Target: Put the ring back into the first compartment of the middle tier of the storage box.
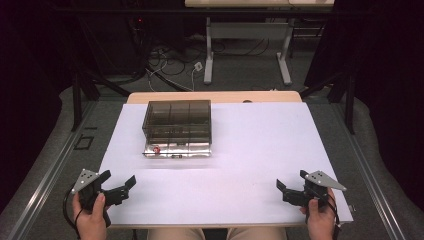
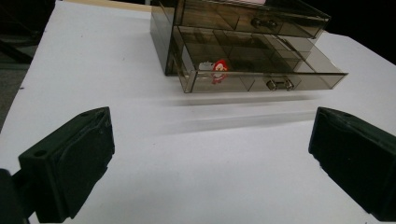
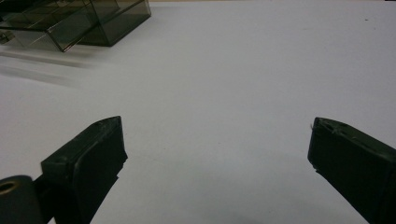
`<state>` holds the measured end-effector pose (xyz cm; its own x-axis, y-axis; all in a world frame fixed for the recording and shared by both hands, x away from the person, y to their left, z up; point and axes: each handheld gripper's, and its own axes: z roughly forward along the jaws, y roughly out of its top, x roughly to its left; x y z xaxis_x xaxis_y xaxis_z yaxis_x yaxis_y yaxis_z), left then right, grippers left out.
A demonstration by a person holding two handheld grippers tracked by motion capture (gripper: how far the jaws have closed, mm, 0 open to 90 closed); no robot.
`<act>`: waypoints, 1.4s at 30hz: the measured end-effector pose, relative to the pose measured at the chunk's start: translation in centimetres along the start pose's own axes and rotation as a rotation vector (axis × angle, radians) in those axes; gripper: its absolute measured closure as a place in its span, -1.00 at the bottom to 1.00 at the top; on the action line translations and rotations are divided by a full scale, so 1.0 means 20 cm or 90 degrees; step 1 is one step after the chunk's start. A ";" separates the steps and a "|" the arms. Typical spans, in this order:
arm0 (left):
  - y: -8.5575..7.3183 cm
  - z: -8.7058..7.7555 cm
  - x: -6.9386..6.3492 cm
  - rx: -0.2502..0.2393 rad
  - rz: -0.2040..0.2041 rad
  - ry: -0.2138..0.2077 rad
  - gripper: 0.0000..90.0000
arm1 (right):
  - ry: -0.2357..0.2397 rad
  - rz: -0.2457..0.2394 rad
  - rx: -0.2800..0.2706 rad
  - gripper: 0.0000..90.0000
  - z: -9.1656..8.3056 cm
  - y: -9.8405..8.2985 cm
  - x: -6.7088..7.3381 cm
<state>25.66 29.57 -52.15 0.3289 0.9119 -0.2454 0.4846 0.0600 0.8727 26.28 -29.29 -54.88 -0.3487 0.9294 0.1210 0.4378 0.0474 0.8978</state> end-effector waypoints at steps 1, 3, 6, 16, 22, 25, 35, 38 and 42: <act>-0.01 0.00 0.01 0.000 -0.002 -0.002 -0.99 | -0.001 0.001 0.000 -0.92 0.00 0.00 0.00; -0.02 0.00 0.02 -0.003 -0.005 0.000 -0.99 | -0.001 0.006 0.001 -0.92 0.00 0.00 0.00; -0.03 0.00 0.03 -0.001 -0.007 0.005 -0.99 | 0.000 0.006 0.002 -0.92 0.00 0.00 0.00; -0.09 0.01 0.07 0.016 -0.022 0.021 -0.99 | 0.000 0.005 -0.004 -0.92 0.01 0.00 0.00; -0.10 0.01 0.09 0.020 -0.025 0.024 -0.99 | 0.001 0.001 0.000 -0.92 0.01 0.00 0.00; -0.11 0.01 0.10 0.017 -0.036 0.022 -0.99 | 0.001 0.004 0.008 -0.92 0.01 0.00 0.00; -0.12 0.01 0.12 0.017 -0.060 0.022 -0.99 | 0.001 0.001 0.010 -0.92 0.02 -0.01 0.00; -0.12 0.01 0.12 0.018 -0.061 0.023 -0.99 | 0.003 0.002 0.010 -0.92 0.02 -0.01 0.00; -0.12 0.01 0.13 0.017 -0.066 0.025 -0.99 | 0.004 0.002 0.010 -0.92 0.03 -0.01 0.00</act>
<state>25.57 31.62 -54.94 0.2438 0.9170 -0.3157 0.5363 0.1438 0.8317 26.65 -29.16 -55.27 -0.3526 0.9272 0.1261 0.4514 0.0505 0.8909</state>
